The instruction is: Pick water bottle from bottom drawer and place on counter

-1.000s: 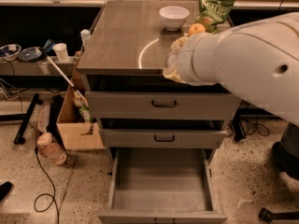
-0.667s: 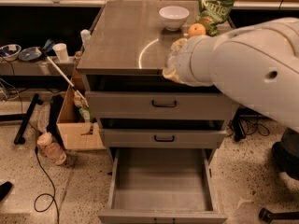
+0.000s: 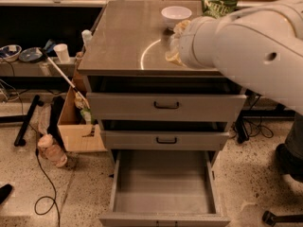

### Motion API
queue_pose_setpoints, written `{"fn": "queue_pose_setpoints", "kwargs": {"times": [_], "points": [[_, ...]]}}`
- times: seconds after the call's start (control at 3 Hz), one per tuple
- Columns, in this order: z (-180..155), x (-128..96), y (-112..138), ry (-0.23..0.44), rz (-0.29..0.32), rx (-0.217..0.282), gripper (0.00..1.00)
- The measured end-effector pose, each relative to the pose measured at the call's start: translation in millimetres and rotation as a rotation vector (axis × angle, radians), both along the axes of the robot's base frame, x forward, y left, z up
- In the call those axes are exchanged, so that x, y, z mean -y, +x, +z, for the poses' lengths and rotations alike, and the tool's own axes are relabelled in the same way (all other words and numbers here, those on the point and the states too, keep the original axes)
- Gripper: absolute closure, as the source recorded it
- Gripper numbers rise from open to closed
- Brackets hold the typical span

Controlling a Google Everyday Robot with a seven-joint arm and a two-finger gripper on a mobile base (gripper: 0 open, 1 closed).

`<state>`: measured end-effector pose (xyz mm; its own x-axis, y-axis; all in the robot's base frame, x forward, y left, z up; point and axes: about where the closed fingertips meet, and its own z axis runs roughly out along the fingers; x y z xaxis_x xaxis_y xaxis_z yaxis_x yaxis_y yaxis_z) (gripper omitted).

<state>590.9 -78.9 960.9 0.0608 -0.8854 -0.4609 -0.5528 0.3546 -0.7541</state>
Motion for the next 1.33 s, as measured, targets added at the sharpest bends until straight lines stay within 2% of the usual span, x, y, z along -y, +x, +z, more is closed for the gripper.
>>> {"fn": "queue_pose_setpoints", "kwargs": {"times": [0.33,0.67,1.33], "points": [[11,-1,24,-0.008,0.003,0.042,1.0],[-1,-1,49,-0.005,-0.007,0.048,1.0],[-35,-2,78,0.007,-0.033,0.019,1.0]]}}
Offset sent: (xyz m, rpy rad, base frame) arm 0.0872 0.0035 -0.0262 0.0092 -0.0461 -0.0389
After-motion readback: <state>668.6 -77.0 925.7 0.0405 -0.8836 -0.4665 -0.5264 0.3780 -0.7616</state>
